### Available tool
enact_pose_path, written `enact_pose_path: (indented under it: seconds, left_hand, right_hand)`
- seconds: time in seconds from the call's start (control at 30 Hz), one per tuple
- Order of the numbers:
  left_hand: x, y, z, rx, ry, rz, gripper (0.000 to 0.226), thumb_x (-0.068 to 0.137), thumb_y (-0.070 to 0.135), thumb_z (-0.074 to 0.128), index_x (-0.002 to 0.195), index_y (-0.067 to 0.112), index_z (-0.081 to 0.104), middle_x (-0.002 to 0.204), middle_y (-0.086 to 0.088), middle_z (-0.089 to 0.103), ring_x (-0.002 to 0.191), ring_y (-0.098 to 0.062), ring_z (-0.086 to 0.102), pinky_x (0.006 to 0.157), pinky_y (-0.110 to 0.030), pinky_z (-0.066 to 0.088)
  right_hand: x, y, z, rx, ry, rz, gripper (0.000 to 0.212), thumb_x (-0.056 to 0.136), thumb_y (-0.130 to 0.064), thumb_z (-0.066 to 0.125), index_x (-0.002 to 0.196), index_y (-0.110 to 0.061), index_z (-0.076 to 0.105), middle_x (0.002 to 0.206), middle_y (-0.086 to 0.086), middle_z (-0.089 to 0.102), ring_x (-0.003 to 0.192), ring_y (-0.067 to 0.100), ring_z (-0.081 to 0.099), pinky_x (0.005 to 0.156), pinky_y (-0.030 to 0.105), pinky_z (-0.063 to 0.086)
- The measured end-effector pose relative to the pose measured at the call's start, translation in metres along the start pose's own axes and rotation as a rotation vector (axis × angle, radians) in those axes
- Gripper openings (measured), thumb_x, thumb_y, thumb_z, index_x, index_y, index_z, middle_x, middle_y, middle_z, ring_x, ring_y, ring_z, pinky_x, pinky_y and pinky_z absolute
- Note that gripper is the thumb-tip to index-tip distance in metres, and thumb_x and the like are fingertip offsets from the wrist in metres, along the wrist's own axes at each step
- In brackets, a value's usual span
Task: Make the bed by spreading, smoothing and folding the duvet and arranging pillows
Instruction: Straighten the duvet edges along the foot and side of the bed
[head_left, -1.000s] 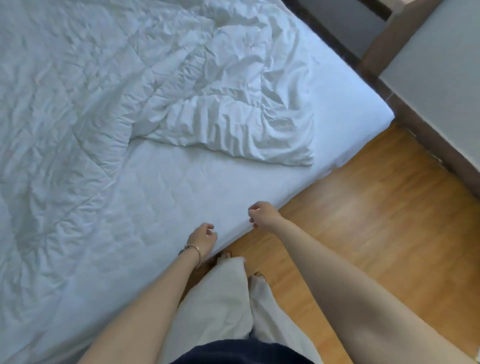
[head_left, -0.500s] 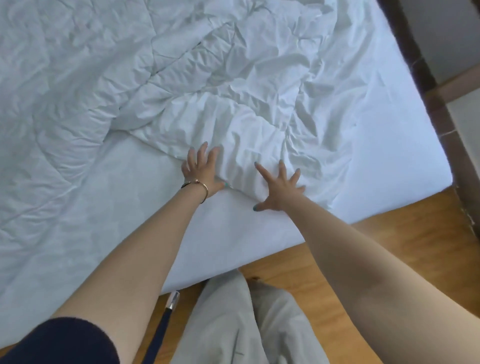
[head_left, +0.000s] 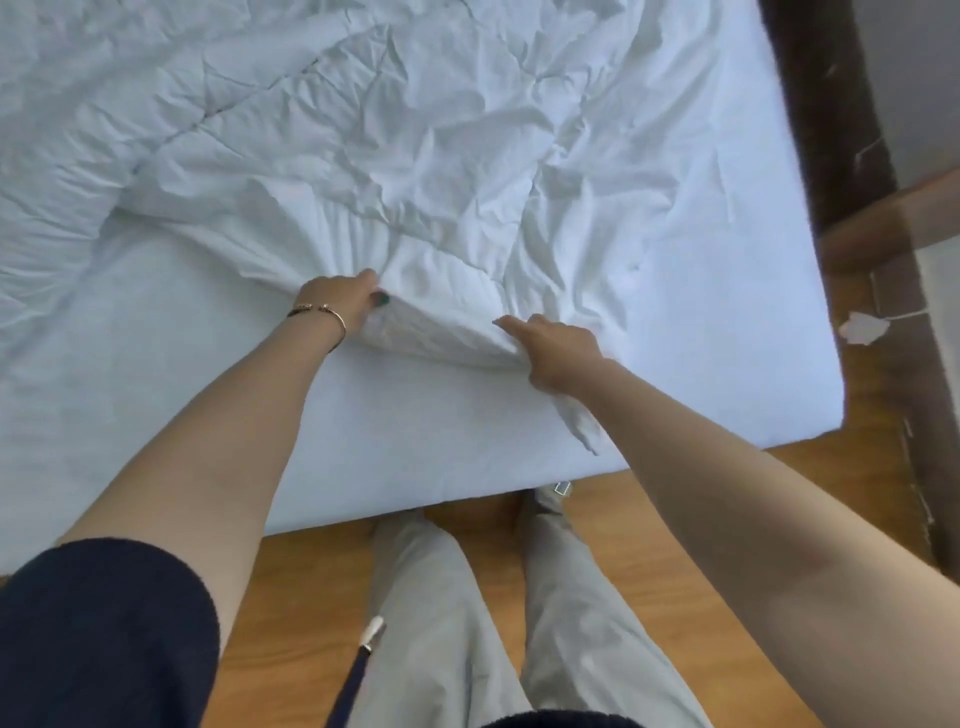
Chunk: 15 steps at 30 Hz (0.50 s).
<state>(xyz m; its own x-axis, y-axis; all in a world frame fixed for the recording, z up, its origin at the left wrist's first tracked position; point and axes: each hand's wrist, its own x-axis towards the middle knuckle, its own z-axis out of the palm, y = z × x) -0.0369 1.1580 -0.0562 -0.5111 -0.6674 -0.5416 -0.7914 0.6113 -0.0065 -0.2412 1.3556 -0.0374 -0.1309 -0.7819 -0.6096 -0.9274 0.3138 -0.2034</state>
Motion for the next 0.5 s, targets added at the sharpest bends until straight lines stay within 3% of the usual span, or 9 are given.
enact_pose_path:
  seconds: [0.07,0.17,0.27,0.4,0.5]
  left_hand:
    - [-0.029,0.036,0.004,0.025,-0.083,0.008,0.039,0.102,0.043,0.026,0.115,0.012,0.045,0.108,-0.018,0.062,0.098,-0.034,0.059,0.069,-0.034,0.035]
    - [-0.071,0.096,0.021,-0.062,-0.148,0.023,0.043,0.102,0.046,0.022,0.116,0.012,0.044,0.108,-0.014,0.063,0.097,-0.03,0.06,0.071,-0.033,0.038]
    - [-0.103,0.148,0.029,-0.218,-0.146,0.021,0.038,0.103,0.044,0.022,0.106,0.013,0.044,0.097,-0.01,0.062,0.085,-0.029,0.06,0.071,-0.035,0.042]
    - [-0.112,0.181,0.02,-0.347,-0.121,0.04,0.025,0.103,0.034,0.024,0.094,0.014,0.037,0.08,-0.007,0.05,0.071,-0.027,0.049,0.062,-0.034,0.034]
    - [-0.107,0.187,0.011,-0.453,-0.095,0.028,0.031,0.102,0.04,0.026,0.089,0.014,0.037,0.079,-0.006,0.049,0.077,-0.03,0.05,0.065,-0.035,0.034]
  right_hand:
    - [-0.028,0.027,-0.002,-0.046,-0.026,-0.005,0.074,0.082,-0.006,0.048,0.144,-0.039,0.026,0.119,0.003,0.049,0.101,0.028,0.058,0.07,0.033,0.04]
    - [-0.076,0.077,0.008,-0.078,-0.007,0.014,0.063,0.081,-0.012,0.048,0.138,-0.033,0.034,0.115,0.004,0.052,0.109,0.027,0.053,0.072,0.033,0.038]
    - [-0.112,0.115,0.014,-0.115,-0.039,0.07,0.061,0.078,-0.021,0.052,0.136,-0.033,0.035,0.113,0.002,0.054,0.111,0.024,0.05,0.074,0.032,0.038]
    - [-0.133,0.138,0.008,-0.205,0.045,0.136,0.062,0.078,-0.049,0.061,0.132,-0.034,0.036,0.11,0.0,0.056,0.11,0.022,0.048,0.082,0.033,0.039]
    - [-0.138,0.143,0.008,-0.362,0.156,0.124,0.049,0.085,-0.024,0.055,0.132,-0.03,0.043,0.109,0.001,0.055,0.104,0.024,0.049,0.073,0.03,0.032]
